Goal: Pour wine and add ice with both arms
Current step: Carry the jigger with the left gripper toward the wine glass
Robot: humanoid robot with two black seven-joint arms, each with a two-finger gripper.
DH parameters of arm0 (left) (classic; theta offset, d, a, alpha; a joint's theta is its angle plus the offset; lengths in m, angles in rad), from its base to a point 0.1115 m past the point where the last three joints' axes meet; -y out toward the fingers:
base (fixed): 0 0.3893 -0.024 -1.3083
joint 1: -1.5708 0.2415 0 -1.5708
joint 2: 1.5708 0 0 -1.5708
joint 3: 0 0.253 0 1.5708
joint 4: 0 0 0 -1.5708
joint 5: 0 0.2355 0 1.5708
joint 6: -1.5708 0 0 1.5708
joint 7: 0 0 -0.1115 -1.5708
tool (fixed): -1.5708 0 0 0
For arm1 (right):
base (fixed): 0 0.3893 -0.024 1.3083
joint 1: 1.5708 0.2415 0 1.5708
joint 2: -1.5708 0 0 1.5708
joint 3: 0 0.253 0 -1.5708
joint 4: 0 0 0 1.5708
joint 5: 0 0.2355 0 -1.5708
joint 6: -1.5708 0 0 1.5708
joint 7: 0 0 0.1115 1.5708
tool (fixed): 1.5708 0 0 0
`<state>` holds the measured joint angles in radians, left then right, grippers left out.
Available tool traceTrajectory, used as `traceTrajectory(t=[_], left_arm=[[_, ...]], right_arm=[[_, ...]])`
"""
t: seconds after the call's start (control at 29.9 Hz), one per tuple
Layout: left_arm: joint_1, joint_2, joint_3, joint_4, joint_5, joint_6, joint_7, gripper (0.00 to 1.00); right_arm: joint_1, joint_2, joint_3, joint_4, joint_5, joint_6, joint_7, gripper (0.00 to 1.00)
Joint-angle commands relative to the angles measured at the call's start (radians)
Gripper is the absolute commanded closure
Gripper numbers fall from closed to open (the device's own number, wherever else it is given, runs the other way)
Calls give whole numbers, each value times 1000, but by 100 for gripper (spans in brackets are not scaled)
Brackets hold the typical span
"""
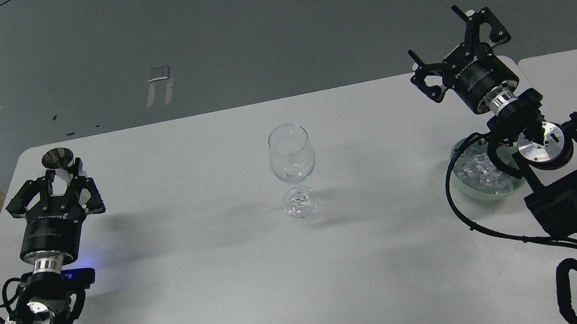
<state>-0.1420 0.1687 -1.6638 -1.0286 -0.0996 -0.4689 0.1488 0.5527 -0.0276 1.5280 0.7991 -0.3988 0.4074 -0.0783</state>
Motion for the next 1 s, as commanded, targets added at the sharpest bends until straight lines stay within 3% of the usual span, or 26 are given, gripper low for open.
traceTrajectory(t=[0.0, 0.17, 0.3, 0.63, 0.97], left_arm=[[18, -8, 1, -65, 0, 27, 8, 62], [25, -15, 9, -120, 0, 44, 12, 66], [28, -14, 29, -151, 5, 47, 15, 79], [39, -18, 44, -222, 5, 73, 18, 79], [62, -46, 156, -263, 15, 79, 25, 79]], right_arm=[[-2, 0, 0, 0, 0, 1, 0, 0], [-8, 0, 0, 0, 0, 1, 0, 0], [-10, -2, 0, 0, 0, 1, 0, 0], [-17, -2, 0, 0, 0, 2, 0, 0], [-25, -3, 0, 0, 0, 2, 0, 0]])
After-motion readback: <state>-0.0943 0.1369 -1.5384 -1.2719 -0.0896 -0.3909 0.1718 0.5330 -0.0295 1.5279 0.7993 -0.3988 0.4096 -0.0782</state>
